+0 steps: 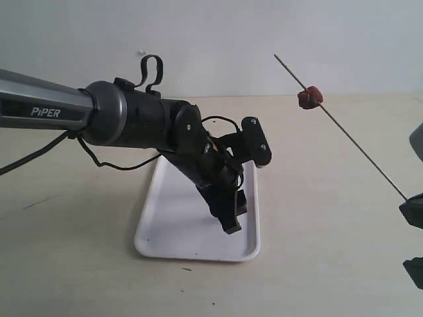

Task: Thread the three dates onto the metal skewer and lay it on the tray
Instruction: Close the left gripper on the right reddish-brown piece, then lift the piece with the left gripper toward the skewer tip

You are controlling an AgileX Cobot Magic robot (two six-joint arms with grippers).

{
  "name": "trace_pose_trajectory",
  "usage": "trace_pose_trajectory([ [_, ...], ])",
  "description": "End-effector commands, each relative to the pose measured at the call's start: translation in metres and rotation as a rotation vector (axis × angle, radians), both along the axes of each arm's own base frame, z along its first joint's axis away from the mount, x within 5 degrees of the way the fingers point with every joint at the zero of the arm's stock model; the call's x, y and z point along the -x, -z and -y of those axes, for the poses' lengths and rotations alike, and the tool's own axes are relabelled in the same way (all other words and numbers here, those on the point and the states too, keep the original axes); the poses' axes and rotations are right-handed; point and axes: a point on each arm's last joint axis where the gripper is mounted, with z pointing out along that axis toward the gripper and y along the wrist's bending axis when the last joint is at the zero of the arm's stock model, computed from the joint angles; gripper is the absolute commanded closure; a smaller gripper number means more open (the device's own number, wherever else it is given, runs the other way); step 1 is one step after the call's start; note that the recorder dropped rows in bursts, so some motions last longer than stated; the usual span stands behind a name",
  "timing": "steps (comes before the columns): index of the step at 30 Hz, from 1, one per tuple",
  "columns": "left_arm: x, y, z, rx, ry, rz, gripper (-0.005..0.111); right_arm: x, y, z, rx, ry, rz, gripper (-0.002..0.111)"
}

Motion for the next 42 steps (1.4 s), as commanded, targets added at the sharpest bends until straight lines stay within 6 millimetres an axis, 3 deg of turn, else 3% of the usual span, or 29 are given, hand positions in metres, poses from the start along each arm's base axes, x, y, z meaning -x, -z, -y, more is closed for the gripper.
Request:
trace_pose_trajectory([
  [1,0.003,0.008,0.000,-0.024,0.009,-0.042,0.053,-0.001,-0.004,0.000,-0.007,-0.004,0.026,0.108],
  [27,-0.001,0.020,0.000,-0.059,0.035,-0.004,0.053,-0.001,-0.004,0.000,-0.007,-0.004,0.026,0.108],
  [34,-0.001,0.021,0.000,-0.065,0.039,-0.010,0.072,-0.001,-0.004,0.000,-0.008,-0.002,0.022,0.108],
  [42,-0.001,0.004,0.000,-0.042,0.039,0.014,0.072,0.000,-0.003,-0.001,-0.014,0.002,0.009,0.108],
])
